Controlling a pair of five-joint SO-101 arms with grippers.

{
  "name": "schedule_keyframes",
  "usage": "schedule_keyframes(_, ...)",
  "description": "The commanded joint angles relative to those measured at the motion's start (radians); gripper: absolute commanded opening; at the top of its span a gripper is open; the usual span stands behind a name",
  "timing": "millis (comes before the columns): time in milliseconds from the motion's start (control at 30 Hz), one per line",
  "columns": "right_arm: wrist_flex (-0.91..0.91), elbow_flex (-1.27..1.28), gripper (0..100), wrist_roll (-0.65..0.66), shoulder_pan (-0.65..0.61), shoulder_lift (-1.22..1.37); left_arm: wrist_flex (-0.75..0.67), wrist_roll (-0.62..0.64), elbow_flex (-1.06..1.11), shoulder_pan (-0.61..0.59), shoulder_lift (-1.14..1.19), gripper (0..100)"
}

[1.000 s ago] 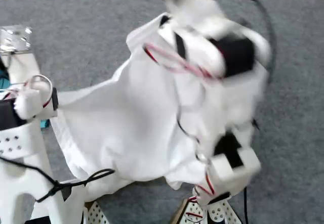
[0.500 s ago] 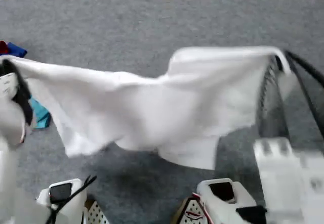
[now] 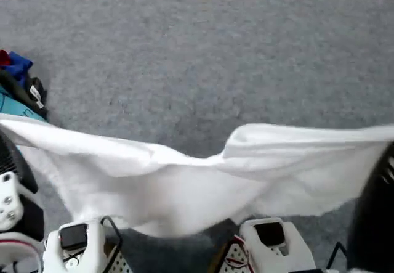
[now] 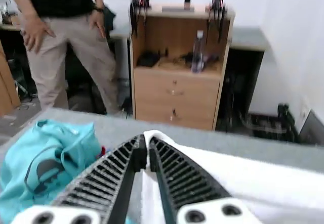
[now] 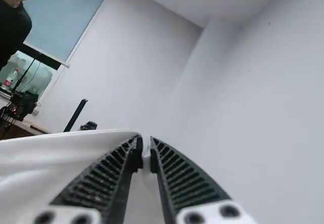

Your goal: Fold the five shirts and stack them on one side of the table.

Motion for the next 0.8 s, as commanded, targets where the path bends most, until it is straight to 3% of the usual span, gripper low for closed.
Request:
schedule_keyframes(0, -0.078, 0.015, 0.4, 0.061, 0.022, -0.016, 0.011, -0.038, 0.132, -0.008, -0.058, 2)
schedule_keyframes(233, -0.144, 0.124, 0.4, 0.1, 0.021, -0.044, 0.011, -0.044, 0.328, -0.006, -0.163, 2)
schedule_keyframes(400, -0.149, 0.38, 0.4, 0.098, 0.013, -0.044, -0.014, -0.038, 0.446, 0.002, -0.163, 2)
schedule_keyframes(567, -0.258, 0.717, 0.4, 0.094, 0.012, -0.044, -0.232, -0.037, 0.687, 0.002, -0.125, 2)
schedule_keyframes(767, -0.66, 1.194, 0.4, 0.094, 0.012, -0.007, -0.669, -0.034, 0.965, 0.002, 0.028, 2)
